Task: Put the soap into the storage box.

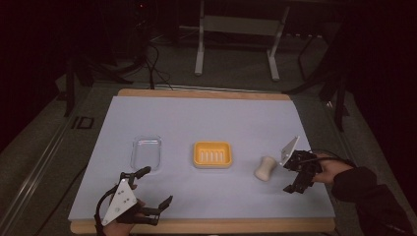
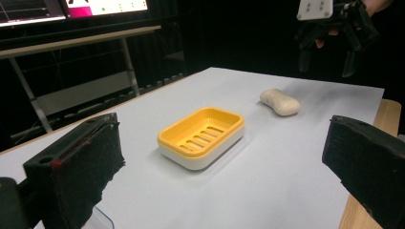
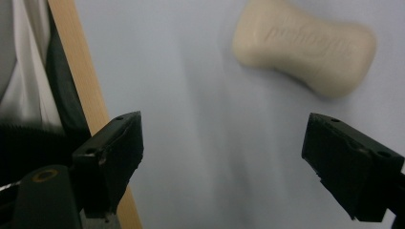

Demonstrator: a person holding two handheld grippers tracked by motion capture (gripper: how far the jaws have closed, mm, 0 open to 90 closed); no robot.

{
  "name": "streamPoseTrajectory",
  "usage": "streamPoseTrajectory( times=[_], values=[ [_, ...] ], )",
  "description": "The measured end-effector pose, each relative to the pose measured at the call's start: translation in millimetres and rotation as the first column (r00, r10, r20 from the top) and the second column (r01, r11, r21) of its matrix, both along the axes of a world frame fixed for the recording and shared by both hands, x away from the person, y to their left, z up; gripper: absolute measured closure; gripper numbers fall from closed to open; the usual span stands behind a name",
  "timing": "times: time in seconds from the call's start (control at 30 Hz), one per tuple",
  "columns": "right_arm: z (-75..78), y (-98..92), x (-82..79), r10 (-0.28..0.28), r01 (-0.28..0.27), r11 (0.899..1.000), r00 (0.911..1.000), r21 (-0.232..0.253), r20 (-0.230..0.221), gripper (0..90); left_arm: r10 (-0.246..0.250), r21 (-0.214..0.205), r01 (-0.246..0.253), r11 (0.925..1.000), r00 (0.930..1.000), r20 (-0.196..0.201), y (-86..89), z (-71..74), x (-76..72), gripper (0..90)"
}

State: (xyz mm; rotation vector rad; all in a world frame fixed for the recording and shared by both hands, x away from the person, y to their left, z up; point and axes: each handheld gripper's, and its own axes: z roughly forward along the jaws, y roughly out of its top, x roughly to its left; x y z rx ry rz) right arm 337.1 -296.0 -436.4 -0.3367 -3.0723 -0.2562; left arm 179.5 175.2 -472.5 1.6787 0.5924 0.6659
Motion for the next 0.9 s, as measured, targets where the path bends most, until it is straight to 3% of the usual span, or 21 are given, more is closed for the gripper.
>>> streamPoseTrajectory(
  times=[0.3,0.47,0.53,0.57,0.77,0.9],
  values=[
    [-6.0,2.5,9.2,0.026,-0.028,0.996,0.9992,-0.09,-0.031,12.6,-0.005,0.0,0.005,1.0,1.0,-0.004,-0.8,-0.4,0.0,0.1],
    [-8.6,0.3,14.4,0.035,-0.043,0.987,0.9978,-0.154,-0.057,13.7,-0.006,0.001,0.006,1.0,1.0,-0.003,-1.0,-0.6,-0.1,0.1],
    [-9.7,-0.2,14.9,0.044,-0.051,0.986,0.9977,-0.158,-0.052,13.8,-0.006,0.0,0.006,1.0,1.0,-0.004,-1.1,-0.7,-0.1,0.1],
    [-12.6,-1.5,15.2,0.06,-0.069,0.981,0.9967,-0.181,-0.054,14.7,-0.006,0.0,0.006,1.0,1.0,-0.004,-1.2,-0.8,-0.2,0.1],
    [-18.8,-4.2,22.1,0.09,-0.097,0.98,0.9947,-0.174,-0.049,18.2,-0.004,0.002,0.004,1.0,1.0,-0.005,-0.9,-1.2,-1.7,0.1],
    [-20.6,-3.8,25.4,0.14,-0.144,0.972,0.9896,-0.185,-0.033,20.4,0.004,0.003,-0.004,1.0,1.0,-0.007,-0.1,-1.4,-3.4,0.1]
  ],
)
